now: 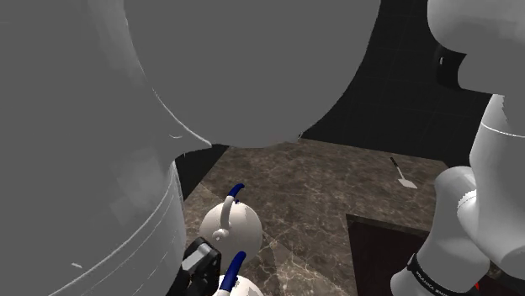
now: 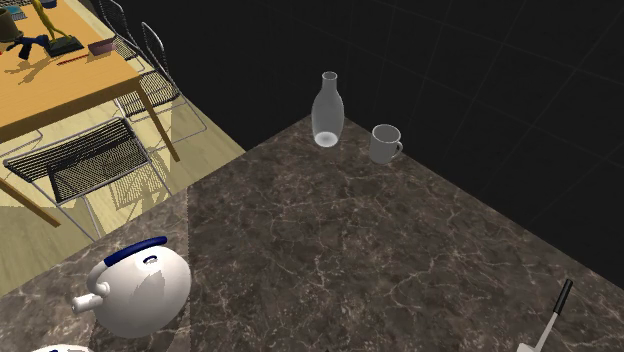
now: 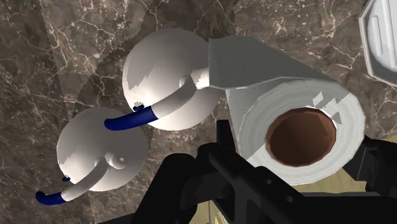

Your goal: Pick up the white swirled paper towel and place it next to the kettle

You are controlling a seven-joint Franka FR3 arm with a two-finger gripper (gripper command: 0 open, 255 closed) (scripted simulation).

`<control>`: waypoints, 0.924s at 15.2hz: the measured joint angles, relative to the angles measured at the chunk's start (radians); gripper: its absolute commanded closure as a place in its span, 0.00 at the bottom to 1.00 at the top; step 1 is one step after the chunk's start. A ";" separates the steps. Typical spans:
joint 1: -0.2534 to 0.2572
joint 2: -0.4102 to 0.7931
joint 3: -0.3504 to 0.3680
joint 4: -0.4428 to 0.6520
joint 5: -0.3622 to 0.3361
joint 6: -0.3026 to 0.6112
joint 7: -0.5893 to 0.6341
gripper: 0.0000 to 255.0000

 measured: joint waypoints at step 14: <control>-0.003 0.030 -0.011 -0.160 -0.030 0.180 0.031 1.00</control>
